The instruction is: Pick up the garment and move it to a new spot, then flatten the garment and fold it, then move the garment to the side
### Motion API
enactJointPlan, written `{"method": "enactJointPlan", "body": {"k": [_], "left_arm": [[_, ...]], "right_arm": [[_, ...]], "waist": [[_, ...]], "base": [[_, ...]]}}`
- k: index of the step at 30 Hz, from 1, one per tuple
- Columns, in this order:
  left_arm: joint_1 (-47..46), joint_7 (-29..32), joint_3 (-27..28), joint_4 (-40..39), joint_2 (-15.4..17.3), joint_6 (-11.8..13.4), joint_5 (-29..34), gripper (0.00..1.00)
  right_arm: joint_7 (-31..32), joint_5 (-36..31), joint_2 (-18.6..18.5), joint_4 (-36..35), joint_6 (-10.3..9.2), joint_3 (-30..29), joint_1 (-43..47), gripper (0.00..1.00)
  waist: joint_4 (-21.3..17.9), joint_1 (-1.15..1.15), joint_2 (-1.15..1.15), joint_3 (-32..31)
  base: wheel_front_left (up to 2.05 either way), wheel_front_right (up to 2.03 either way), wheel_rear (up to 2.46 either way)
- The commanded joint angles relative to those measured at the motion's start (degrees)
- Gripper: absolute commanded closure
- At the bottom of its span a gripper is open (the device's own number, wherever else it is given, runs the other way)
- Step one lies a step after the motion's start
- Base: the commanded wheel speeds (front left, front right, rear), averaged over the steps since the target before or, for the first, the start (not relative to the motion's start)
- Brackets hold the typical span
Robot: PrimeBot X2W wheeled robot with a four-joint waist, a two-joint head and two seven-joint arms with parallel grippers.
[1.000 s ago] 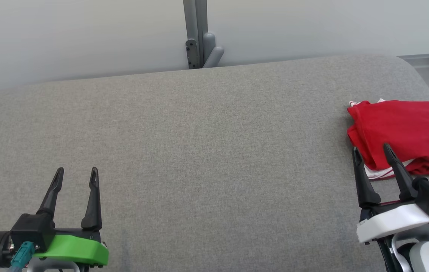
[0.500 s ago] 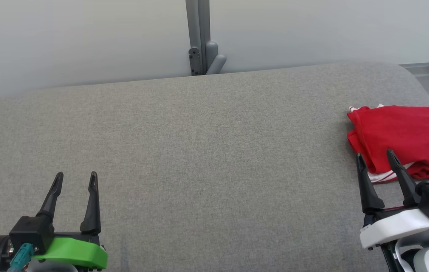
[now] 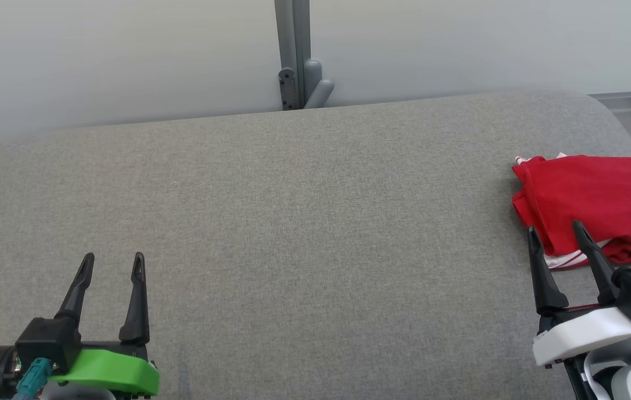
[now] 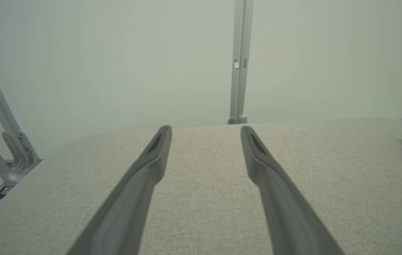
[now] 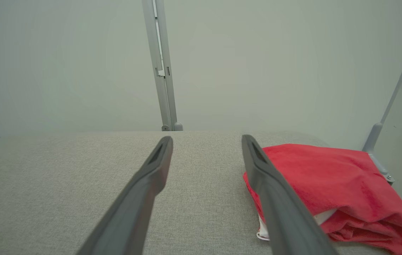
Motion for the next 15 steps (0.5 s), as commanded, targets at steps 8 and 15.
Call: {"method": "enactJointPlan", "body": {"k": [8, 15], "left_arm": [[-0.4, -0.3, -0.2, -0.1, 0.6, 0.3, -0.4, 0.00], [-0.6, -0.2, -0.5, 0.0, 0.8, 0.4, -0.5, 0.00]], "right_arm": [[0.2, 0.1, 0.3, -0.6, -0.07, -0.6, 0.5, 0.00], [0.1, 0.7, 0.4, -0.6, -0.07, -0.7, 0.4, 0.00]], "waist": [[0.0, 0.00, 0.00, 0.1], [0.0, 0.00, 0.00, 0.2]], "base": [[0.00, 0.00, 0.00], [0.00, 0.00, 0.00]]}}
